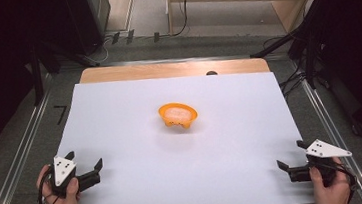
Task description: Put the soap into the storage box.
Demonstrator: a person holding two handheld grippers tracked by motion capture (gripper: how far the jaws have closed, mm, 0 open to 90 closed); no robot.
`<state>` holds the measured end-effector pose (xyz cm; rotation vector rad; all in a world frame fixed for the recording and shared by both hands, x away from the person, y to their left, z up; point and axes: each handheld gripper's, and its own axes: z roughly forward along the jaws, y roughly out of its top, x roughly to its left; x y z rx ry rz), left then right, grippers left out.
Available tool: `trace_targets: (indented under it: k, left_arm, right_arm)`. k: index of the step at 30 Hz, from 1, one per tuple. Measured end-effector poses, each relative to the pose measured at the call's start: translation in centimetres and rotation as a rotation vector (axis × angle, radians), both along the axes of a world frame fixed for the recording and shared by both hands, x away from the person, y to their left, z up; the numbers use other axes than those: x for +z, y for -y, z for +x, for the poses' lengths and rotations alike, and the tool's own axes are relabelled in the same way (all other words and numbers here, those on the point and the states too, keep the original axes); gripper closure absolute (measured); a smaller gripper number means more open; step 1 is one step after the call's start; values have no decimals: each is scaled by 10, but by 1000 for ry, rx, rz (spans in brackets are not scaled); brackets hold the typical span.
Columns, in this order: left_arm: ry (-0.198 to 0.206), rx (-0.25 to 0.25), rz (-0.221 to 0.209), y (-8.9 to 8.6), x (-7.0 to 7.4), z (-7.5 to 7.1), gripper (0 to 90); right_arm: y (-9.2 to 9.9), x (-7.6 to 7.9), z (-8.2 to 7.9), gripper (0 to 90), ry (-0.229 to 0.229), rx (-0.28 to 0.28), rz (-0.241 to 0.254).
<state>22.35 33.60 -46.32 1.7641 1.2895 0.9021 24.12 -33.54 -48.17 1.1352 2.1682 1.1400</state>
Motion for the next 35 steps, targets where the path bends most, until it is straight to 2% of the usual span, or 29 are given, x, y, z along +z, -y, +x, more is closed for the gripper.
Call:
trace_targets:
  k: [2,16,19,22,27,35]
  left_arm:
    - [0,0,-3,0,0,0,71]
    - [-4,-2,-5,-1,0,0,71]
    - [-5,0,-5,0,0,0,71]
    - [-7,-2,0,0,0,1,71]
    - [-11,-3,6,0,0,1,71]
    - [-20,-2,5,0,0,2,71]
  right_arm:
    - [2,0,-3,0,-1,-7,20]
    - [4,-6,-6,0,-21,-1,7]
    - [7,-6,-6,0,-24,-9,38]
    - [7,-7,-6,0,-26,-11,39]
    - [5,-8,-5,0,-37,-14,13]
    - [6,-7,-5,0,-32,-17,24]
